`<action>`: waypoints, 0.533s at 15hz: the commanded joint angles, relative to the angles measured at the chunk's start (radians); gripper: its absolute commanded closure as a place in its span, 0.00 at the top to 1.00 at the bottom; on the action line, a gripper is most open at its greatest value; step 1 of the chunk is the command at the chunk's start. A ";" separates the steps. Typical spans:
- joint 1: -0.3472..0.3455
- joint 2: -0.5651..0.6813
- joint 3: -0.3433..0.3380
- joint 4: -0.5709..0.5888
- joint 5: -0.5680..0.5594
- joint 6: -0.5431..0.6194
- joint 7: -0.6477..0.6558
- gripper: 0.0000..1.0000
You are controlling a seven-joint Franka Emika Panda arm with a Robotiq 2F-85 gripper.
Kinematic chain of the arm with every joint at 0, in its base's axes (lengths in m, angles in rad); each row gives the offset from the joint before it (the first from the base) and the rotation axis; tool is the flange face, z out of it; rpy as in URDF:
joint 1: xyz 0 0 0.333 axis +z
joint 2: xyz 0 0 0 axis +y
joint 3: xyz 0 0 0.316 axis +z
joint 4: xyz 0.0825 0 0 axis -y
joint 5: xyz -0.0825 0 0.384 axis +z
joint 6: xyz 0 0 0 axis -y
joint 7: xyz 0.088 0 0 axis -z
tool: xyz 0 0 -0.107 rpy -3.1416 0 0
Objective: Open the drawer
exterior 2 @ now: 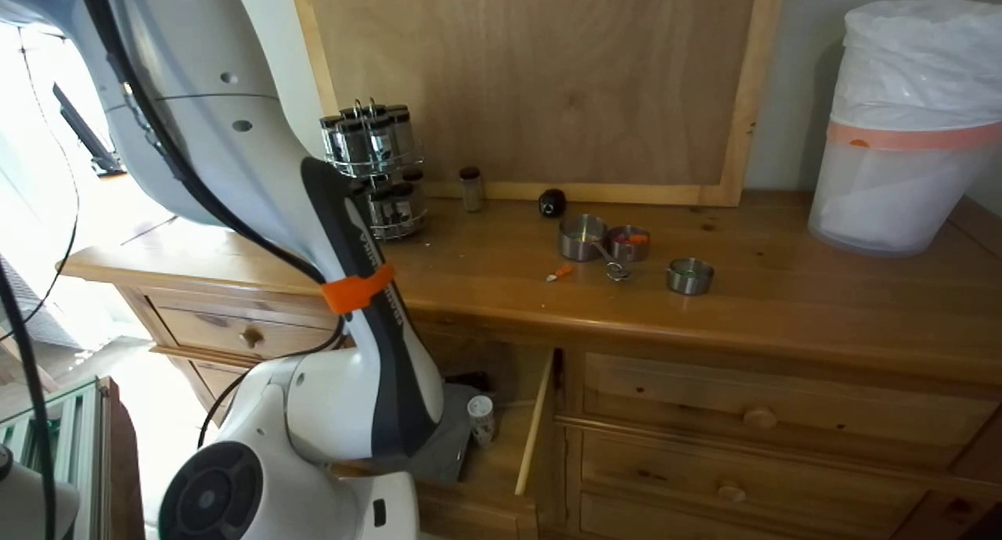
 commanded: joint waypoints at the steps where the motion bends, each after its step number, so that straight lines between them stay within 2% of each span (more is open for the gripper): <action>1: -0.010 -0.025 -0.064 0.020 -0.066 0.175 0.091 0.83; 3: 0.025 -0.056 -0.081 0.018 -0.088 0.318 0.131 0.97; 4: 0.077 -0.064 -0.107 0.008 -0.088 0.375 0.147 1.00; 6: 0.124 -0.123 -0.087 -0.038 -0.143 0.464 0.179 1.00; 8: 0.176 -0.173 -0.054 -0.099 -0.218 0.501 0.234 1.00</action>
